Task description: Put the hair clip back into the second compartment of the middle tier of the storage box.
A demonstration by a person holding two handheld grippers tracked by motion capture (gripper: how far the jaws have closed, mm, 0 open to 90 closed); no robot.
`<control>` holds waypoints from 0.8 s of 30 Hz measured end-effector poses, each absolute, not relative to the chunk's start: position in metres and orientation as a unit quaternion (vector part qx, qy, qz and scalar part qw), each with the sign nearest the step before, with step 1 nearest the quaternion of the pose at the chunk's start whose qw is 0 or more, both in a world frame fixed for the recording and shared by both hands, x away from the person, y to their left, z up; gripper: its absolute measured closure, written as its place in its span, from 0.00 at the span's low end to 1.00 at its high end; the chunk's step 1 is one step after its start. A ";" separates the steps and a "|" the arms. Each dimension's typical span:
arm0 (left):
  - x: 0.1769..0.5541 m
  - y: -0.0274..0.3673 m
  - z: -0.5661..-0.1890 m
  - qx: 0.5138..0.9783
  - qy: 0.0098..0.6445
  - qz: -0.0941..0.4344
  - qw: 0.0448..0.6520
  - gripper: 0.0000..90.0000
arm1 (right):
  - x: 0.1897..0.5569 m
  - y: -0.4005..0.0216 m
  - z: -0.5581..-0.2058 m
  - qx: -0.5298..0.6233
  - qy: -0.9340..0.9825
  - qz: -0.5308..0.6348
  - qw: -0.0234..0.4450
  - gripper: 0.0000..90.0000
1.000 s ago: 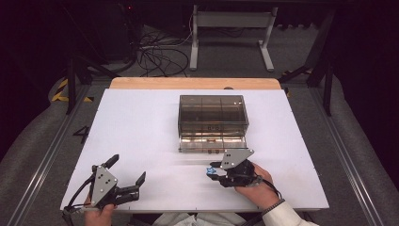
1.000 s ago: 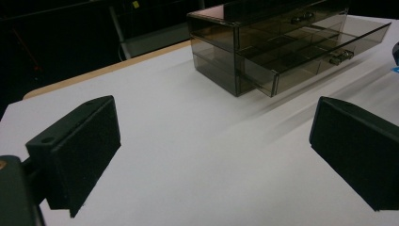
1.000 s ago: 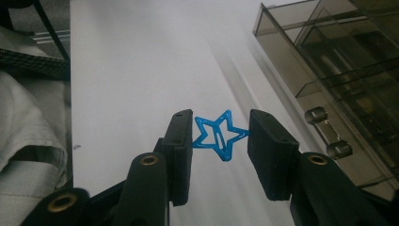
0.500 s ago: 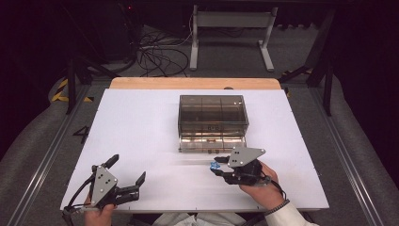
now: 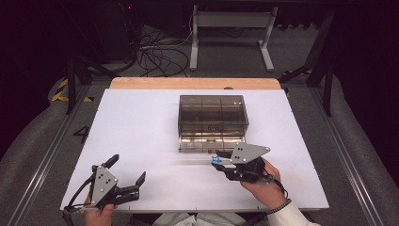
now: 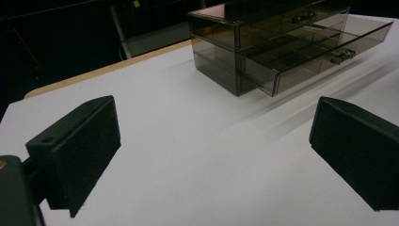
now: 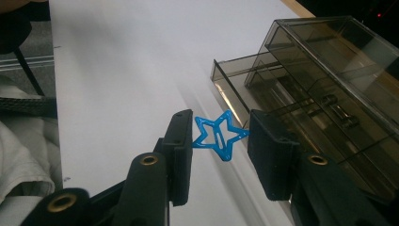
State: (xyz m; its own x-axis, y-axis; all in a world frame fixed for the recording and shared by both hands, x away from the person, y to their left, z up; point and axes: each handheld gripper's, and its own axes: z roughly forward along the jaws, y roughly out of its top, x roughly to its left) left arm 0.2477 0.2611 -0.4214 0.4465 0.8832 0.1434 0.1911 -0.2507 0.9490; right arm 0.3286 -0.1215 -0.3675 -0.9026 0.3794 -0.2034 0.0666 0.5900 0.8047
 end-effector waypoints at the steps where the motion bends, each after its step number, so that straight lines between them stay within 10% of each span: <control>1: 0.248 0.261 -0.421 0.703 0.382 0.361 0.478 0.03 | 0.329 -0.122 -0.367 0.128 0.872 0.435 0.183 0.68; 24: 0.248 0.261 -0.422 0.704 0.382 0.360 0.478 0.03 | 0.350 -0.111 -0.354 0.164 0.863 0.441 0.181 0.68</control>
